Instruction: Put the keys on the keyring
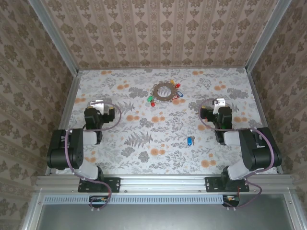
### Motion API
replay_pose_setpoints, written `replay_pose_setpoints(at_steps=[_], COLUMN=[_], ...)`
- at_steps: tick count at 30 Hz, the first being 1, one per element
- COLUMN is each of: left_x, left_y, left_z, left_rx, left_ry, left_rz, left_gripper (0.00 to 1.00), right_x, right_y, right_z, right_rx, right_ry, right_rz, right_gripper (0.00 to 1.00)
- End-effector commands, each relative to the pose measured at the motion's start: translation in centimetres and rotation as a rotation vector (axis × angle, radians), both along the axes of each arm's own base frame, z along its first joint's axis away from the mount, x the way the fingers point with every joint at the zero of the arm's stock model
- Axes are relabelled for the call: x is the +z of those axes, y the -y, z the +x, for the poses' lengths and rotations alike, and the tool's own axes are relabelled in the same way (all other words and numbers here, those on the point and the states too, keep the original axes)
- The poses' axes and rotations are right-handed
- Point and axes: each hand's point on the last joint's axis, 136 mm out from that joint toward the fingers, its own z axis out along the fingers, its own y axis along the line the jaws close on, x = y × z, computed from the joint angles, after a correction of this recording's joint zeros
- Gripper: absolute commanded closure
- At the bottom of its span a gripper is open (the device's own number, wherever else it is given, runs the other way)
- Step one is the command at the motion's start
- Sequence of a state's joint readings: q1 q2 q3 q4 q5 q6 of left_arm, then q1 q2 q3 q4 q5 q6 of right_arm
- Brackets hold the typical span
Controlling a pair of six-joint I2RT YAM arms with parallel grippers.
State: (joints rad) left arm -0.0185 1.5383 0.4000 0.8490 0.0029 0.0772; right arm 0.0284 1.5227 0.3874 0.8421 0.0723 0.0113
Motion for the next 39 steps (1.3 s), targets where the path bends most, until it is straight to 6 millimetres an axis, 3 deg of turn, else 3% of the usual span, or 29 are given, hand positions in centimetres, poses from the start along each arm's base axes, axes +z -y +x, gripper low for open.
replay_pose_setpoints(at_steps=[1,27,31,35,39], left_x=[0.3,0.5,1.2,2.7,4.4], left_y=[0.1,0.5,1.1,0.1,-1.2], left_z=[0.2,0.0,-0.7,-1.4,-1.8], left_rx=[-0.001,-0.027,-0.053,-0.002,0.085], left_ry=[0.007,0.02,0.06,0.086,0.017], left_rz=[-0.018,-0.019,-0.004,-0.026,-0.071], left_gripper=[0.0,0.0,0.0,0.0,0.0], right_x=[0.9,0.9,1.4,1.9,4.1], right_y=[0.3,-0.3,-0.9,-1.1,-0.9], right_z=[0.7,0.5,-0.2,-0.7,-1.1], right_rx=[-0.02,0.019,0.046,0.054,0.027], right_ry=[0.031,0.033,0.074,0.104,0.027], right_rz=[0.015,0.016,0.002,-0.008,0.011], right_gripper=[0.0,0.0,0.0,0.01,0.0])
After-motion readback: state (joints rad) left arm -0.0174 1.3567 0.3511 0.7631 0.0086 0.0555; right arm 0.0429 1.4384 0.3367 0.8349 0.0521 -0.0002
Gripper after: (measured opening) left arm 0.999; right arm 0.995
